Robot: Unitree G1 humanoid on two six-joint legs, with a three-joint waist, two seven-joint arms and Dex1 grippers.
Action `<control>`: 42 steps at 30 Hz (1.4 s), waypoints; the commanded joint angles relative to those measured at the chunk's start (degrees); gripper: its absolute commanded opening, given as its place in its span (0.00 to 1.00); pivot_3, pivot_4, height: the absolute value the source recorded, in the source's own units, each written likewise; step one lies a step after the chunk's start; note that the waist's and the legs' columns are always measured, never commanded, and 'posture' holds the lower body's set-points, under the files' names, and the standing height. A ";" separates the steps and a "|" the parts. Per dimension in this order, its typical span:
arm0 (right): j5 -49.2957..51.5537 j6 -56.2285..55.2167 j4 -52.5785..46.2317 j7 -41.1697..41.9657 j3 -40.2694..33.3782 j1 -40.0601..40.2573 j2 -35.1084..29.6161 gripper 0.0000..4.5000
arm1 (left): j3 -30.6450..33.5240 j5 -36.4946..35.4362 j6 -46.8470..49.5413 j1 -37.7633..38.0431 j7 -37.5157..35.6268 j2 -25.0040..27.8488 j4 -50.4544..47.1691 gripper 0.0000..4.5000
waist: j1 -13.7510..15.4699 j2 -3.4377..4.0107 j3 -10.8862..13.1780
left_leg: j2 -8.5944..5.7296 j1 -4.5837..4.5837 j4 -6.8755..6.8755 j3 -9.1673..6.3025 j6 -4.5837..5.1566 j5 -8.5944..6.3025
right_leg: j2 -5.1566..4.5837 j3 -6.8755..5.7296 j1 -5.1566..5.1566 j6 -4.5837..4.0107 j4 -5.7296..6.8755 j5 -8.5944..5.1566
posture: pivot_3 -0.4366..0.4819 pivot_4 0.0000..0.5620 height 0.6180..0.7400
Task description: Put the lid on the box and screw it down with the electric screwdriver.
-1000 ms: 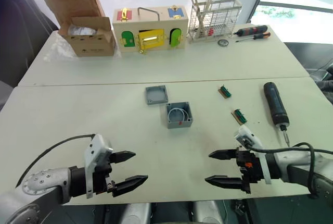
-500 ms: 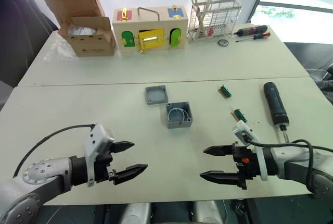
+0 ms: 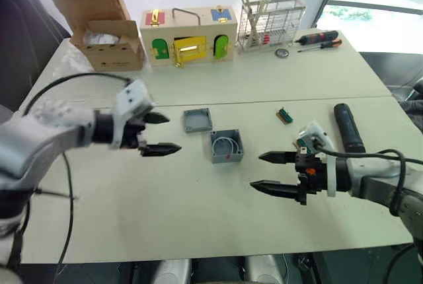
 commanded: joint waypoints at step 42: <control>-4.16 -3.34 -12.75 -21.09 -4.95 11.36 9.16 1.00 | -21.33 36.24 -38.10 -18.69 -23.47 -35.69 40.31 0.02 | 0.34 -0.12 0.05 | 0.04 -0.04 0.20 -0.10 0.13 -0.04 | 0.04 -0.02 -0.02 0.02 0.27 0.00 | 0.48 0.27 0.95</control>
